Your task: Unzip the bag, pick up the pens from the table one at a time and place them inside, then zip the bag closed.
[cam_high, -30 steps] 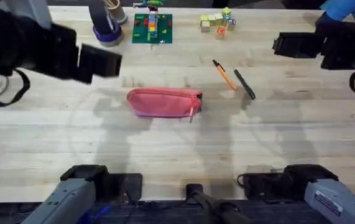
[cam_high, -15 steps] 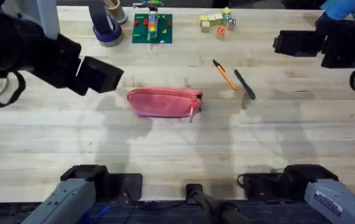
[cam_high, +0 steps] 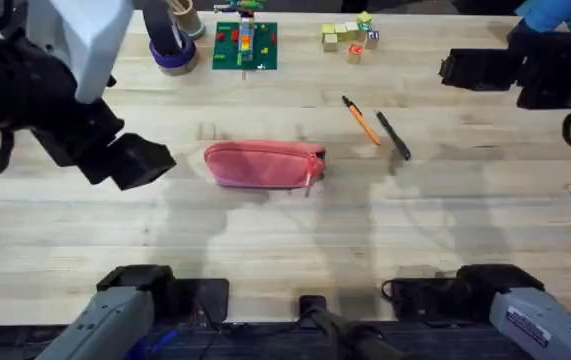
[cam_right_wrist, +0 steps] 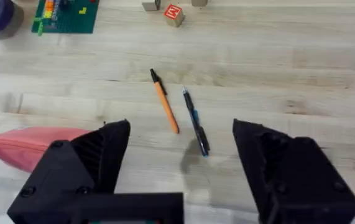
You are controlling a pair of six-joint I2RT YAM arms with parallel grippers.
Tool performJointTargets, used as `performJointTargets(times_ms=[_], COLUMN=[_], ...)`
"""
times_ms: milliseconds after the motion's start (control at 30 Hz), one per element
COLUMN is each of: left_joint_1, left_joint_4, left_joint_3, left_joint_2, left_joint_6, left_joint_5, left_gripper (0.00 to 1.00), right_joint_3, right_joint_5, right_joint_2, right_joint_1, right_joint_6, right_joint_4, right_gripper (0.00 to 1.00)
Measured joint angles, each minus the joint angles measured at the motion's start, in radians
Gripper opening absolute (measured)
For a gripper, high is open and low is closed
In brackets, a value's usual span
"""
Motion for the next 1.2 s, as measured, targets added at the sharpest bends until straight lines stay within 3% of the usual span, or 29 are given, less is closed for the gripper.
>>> performJointTargets(times_ms=[300,533,733,933,1200], left_joint_1=[0.001,0.044,0.061,0.061,0.061], left_joint_4=[0.0,0.0,-0.006,-0.016,-0.024], left_joint_3=[0.0,-0.006,-0.012,-0.013,-0.013], left_joint_2=[0.005,0.078,0.164,0.229,0.305], left_joint_6=[0.217,0.313,0.404,0.449,0.459], left_joint_5=[0.014,0.096,0.212,0.269,0.293], left_gripper=[0.993,0.993,0.993,0.993,0.993], right_joint_3=[0.0,0.0,0.0,0.0,0.0], right_joint_5=[0.0,0.0,0.0,0.0,0.0], right_joint_2=[0.0,0.0,0.0,0.0,0.0], right_joint_1=[0.0,0.0,0.0,0.0,0.0], right_joint_6=[0.001,0.001,0.001,0.001,0.001], right_joint_4=[0.0,0.0,0.0,0.0,0.0], right_gripper=[0.996,0.997,0.997,0.996,0.996])
